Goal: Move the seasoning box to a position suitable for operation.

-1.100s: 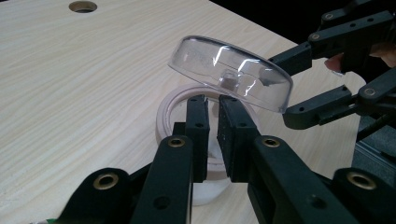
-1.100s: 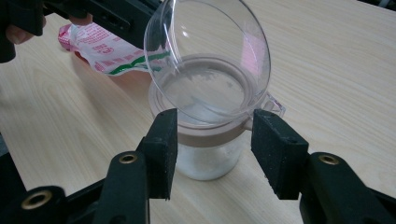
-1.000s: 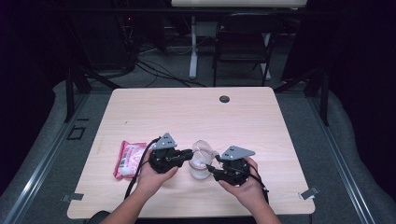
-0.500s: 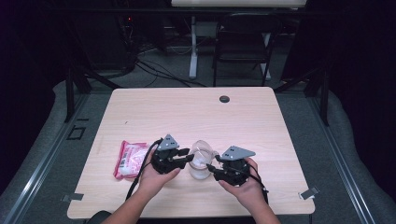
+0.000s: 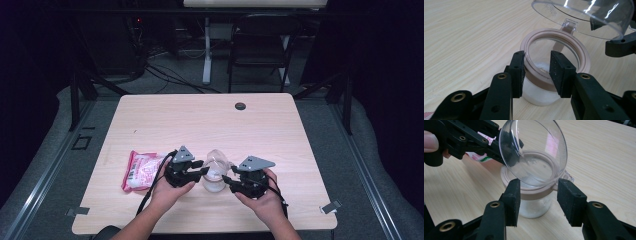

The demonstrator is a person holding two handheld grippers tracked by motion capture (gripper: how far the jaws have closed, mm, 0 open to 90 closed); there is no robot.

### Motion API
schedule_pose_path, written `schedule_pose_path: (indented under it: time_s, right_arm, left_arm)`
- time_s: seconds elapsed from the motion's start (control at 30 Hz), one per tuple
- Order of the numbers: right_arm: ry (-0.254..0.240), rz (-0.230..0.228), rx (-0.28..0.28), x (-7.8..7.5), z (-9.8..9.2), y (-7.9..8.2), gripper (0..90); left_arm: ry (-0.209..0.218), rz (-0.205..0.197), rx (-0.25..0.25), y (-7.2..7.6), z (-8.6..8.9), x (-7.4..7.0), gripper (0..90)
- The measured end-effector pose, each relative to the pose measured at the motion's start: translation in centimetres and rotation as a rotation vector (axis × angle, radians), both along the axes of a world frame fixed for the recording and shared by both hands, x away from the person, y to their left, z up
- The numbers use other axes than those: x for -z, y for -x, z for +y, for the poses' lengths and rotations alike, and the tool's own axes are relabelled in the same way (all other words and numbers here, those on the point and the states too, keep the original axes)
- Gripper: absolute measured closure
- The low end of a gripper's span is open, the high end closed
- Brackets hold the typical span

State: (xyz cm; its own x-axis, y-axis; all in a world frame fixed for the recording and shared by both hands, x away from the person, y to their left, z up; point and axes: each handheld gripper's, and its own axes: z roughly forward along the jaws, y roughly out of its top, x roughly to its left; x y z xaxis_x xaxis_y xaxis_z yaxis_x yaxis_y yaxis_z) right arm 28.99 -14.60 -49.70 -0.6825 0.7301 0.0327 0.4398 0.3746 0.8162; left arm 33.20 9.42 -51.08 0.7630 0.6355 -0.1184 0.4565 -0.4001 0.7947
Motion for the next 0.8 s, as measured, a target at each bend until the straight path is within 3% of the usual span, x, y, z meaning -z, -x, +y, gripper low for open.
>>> schedule_pose_path:
  time_s: [0.8]
  right_arm:
    - [-0.042, -0.006, 0.034, -0.6, -1.6, -0.1, 66.1]
  left_arm:
    - [-0.005, -0.002, 0.008, 0.0, 0.1, 0.0, 65.6]
